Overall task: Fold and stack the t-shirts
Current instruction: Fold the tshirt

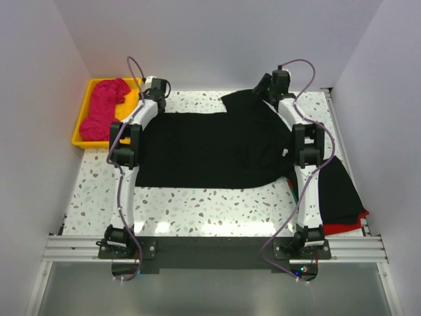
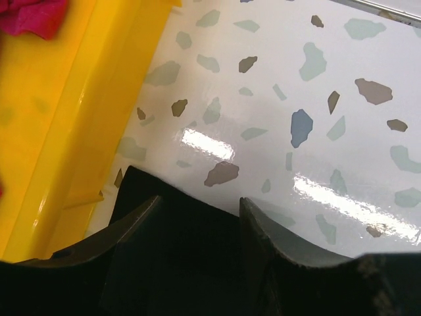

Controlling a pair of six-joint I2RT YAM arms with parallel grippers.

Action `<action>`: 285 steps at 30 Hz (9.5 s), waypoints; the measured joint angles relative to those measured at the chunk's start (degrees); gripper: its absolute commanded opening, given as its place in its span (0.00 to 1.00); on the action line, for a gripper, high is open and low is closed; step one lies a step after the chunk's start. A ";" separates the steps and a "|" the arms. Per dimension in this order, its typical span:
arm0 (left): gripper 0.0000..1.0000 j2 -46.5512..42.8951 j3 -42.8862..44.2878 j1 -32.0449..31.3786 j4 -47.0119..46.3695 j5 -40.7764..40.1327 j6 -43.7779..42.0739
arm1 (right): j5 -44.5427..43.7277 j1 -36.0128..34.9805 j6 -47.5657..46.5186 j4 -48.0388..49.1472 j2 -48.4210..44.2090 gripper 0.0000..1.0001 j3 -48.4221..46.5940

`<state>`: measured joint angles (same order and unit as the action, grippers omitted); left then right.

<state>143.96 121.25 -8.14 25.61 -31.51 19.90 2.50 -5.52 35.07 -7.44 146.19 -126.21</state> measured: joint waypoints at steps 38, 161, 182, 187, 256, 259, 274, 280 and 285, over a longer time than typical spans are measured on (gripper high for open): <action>0.00 -1.99 -3.10 2.08 -0.72 11.74 4.09 | 0.02 0.57 -3.82 -0.81 2.23 0.58 -1.03; 0.00 -6.12 -9.97 2.51 -4.57 15.47 8.66 | -16.63 -0.85 -11.28 -6.03 -10.93 0.00 4.81; 0.00 -23.21 -25.07 3.13 -10.58 15.47 12.15 | -16.70 -0.79 -11.10 -10.23 -32.39 0.00 28.68; 0.00 -26.75 -30.40 3.13 -11.30 15.43 12.72 | -16.22 -0.79 -9.49 -10.47 -38.93 0.00 38.32; 0.16 -48.63 -76.19 3.02 -24.92 20.85 39.58 | -16.59 -17.81 -0.96 -15.21 -40.33 0.48 58.82; 0.16 -50.53 -78.44 2.73 -25.29 20.83 39.63 | -16.55 -17.31 -0.96 -14.64 -39.93 0.48 59.04; 0.17 -54.86 -82.49 2.45 -24.55 20.96 39.52 | -13.42 -15.28 -2.03 -16.50 -32.33 0.46 48.28; 0.17 -56.41 -83.01 2.45 -22.29 21.29 39.47 | -11.78 -15.17 -4.24 -18.27 -24.46 0.46 36.35; 0.16 -59.39 -85.66 2.10 -21.44 22.36 39.52 | -10.32 -15.02 -7.21 -20.46 -18.12 0.46 26.36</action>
<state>84.58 35.59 -6.04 4.16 -9.15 59.42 -7.81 -20.53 27.86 -27.90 128.07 -99.85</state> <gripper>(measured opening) 0.163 0.458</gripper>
